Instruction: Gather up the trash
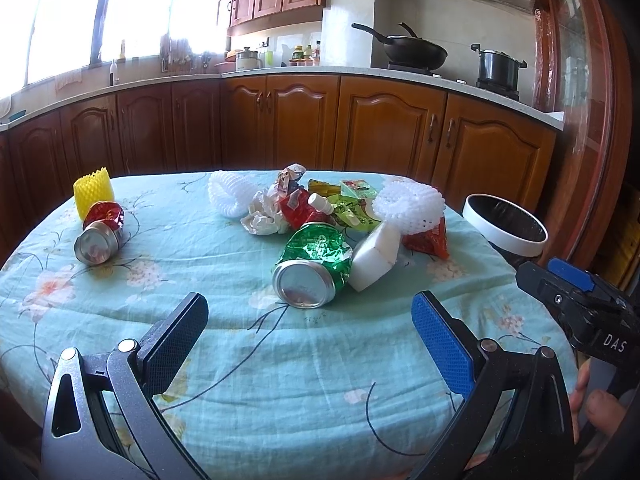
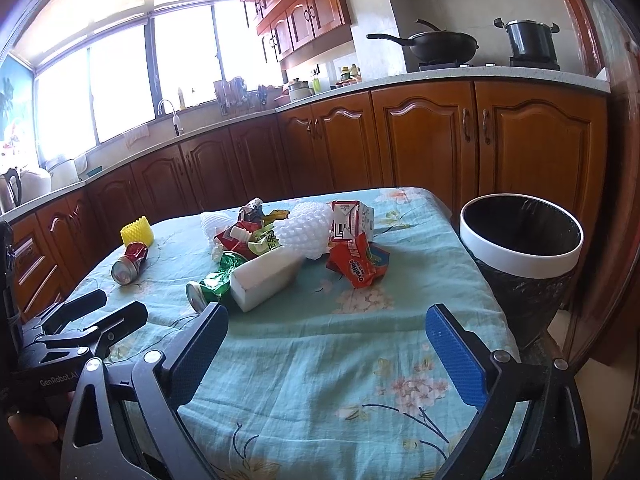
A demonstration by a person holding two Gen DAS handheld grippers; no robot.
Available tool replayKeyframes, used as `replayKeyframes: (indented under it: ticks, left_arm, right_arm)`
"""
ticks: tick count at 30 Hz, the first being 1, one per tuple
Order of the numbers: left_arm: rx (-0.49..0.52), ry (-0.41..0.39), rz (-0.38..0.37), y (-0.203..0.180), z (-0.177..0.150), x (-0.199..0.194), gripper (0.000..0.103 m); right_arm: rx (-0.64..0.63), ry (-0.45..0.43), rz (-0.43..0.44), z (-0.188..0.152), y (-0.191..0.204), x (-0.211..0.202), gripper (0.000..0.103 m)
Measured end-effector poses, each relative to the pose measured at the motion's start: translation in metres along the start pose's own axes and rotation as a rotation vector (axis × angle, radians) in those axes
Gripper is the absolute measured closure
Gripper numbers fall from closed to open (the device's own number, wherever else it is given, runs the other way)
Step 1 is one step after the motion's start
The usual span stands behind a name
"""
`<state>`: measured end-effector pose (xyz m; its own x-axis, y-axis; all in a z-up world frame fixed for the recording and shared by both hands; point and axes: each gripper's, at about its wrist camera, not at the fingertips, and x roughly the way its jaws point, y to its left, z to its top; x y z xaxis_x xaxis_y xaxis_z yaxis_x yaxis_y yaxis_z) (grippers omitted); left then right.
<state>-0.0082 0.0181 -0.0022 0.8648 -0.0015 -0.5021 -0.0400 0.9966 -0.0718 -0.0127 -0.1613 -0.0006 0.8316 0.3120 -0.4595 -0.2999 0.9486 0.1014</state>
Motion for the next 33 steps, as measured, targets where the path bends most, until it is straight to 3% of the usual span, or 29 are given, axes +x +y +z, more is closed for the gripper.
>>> replayKeyframes:
  ticks: [14, 25, 28, 33]
  left_arm:
    - [0.006, 0.098, -0.028, 0.009, 0.000, 0.034, 0.000]
    - [0.068, 0.201, -0.024, 0.011, 0.014, 0.089, 0.000]
    - [0.034, 0.233, -0.029, 0.017, 0.019, 0.101, 0.000]
    - [-0.098, 0.296, -0.100, 0.035, 0.023, 0.117, 0.000]
  right_arm:
    - [0.015, 0.063, 0.006, 0.007, -0.008, 0.022, 0.018]
    - [0.023, 0.162, 0.015, 0.017, -0.017, 0.066, 0.028]
    - [0.038, 0.188, 0.023, 0.021, -0.022, 0.080, 0.029]
    - [0.060, 0.219, 0.034, 0.027, -0.030, 0.100, 0.031]
